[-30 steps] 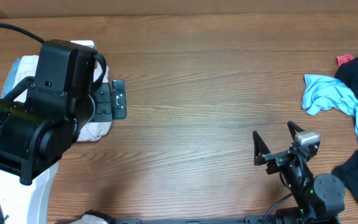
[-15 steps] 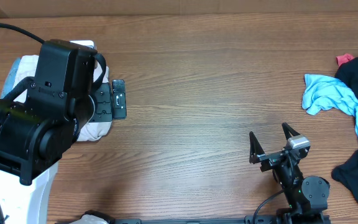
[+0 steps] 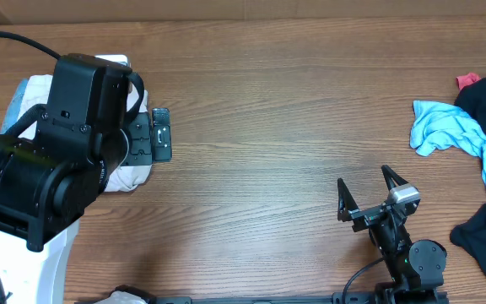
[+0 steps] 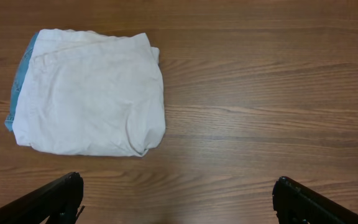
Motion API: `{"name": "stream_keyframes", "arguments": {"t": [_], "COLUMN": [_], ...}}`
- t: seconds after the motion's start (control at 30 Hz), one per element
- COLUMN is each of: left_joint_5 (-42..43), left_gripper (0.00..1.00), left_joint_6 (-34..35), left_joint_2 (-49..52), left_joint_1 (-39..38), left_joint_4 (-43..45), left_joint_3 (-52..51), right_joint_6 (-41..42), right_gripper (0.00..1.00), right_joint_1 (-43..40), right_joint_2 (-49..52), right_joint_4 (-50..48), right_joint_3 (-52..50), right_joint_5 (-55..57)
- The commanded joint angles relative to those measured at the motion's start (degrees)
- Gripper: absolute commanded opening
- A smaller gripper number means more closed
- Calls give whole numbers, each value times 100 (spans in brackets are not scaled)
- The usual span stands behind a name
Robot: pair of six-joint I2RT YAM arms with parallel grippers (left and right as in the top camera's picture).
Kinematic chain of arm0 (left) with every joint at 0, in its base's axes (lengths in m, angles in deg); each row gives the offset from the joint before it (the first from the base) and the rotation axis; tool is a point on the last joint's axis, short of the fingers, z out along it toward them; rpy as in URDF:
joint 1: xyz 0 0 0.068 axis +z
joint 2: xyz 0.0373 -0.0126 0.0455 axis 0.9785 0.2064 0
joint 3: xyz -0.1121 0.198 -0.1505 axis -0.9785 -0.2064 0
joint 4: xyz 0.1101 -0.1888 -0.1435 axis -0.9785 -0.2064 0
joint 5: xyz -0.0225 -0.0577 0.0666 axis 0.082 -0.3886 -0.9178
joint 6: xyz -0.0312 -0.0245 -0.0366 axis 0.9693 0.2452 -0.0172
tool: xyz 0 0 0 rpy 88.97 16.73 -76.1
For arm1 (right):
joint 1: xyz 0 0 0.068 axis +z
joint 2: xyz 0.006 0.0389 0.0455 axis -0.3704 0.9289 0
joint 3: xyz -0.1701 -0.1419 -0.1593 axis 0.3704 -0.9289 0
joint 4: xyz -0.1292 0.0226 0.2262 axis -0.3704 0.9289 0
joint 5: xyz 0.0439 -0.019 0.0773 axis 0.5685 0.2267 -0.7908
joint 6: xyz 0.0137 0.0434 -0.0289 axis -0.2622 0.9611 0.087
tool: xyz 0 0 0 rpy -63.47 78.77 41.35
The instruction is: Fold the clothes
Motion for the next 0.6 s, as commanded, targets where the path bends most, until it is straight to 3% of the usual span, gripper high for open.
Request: {"name": "stream_keyframes", "arguments": {"t": [0.0,0.17,0.37,0.57], "left_joint_5": [-98,-105,-376,807], "left_gripper": [100,100,100,100], "left_joint_6": [101,83,-485,-581], "left_joint_2": [-37,-61,-699,-1950], "left_joint_1": [-26,-15,87,1147], "left_joint_4": [9,2,177,2280], "left_joint_3": [4,4,-114,-1858], "right_joint_6": [-17,-17,-17,-17], "right_gripper": [100,100,100,100], "right_joint_1": [-24,-24,-24,-24], "right_joint_2": [-55,-55,-55,-55], "right_joint_4": [-50,-50,-50,-50], "right_joint_3": [-68,-68,-68,-68], "right_joint_5": [-28,-28,-28,-28]}}
